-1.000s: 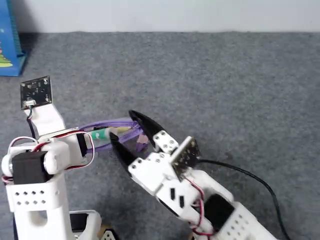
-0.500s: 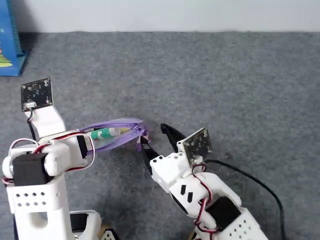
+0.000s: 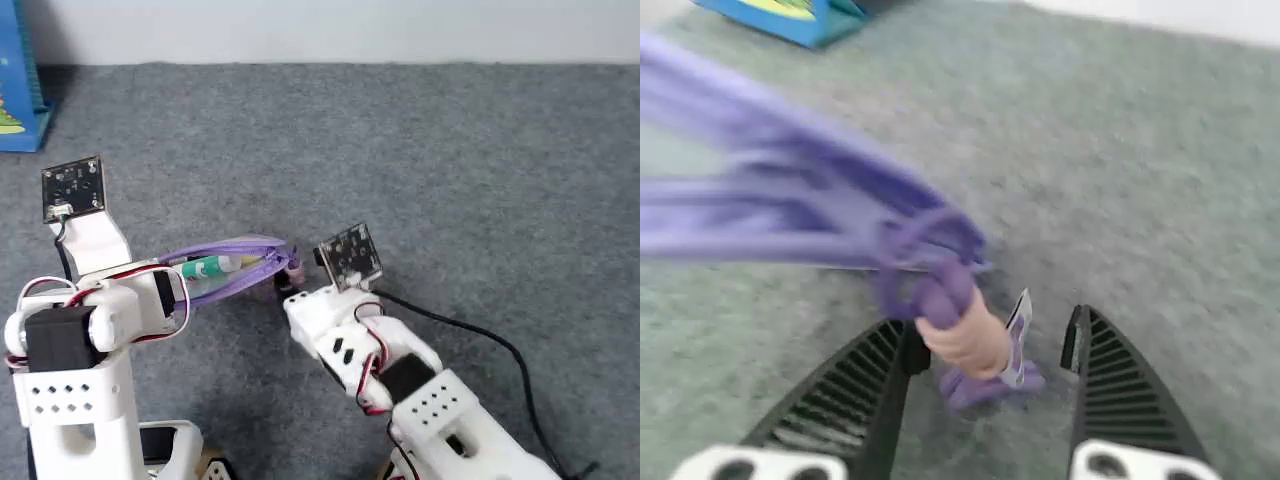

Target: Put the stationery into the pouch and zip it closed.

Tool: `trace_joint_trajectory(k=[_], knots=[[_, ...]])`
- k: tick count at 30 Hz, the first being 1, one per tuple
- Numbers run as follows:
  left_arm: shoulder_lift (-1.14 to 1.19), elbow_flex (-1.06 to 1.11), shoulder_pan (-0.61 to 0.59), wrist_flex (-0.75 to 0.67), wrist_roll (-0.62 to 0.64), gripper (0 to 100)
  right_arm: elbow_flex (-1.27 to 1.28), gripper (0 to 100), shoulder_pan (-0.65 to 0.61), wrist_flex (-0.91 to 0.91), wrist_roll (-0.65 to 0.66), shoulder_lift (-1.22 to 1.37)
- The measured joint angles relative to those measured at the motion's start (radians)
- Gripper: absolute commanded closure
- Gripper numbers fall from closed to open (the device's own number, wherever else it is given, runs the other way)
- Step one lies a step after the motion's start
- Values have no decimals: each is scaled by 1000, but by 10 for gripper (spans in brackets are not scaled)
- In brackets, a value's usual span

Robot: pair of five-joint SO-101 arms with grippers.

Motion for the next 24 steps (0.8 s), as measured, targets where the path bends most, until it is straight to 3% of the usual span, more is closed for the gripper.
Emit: trace_joint_trajectory(k=[5,14,19,24], knots=[[0,0,0,0,0,990,-2,995,40,0,0,17],[0,0,0,0,0,989,31,990,40,12,48,-160],[0,0,0,-5,0,989,57,990,20,190,83,-333],[11,2,0,-107,0,988,57,990,-81,450,97,-572]])
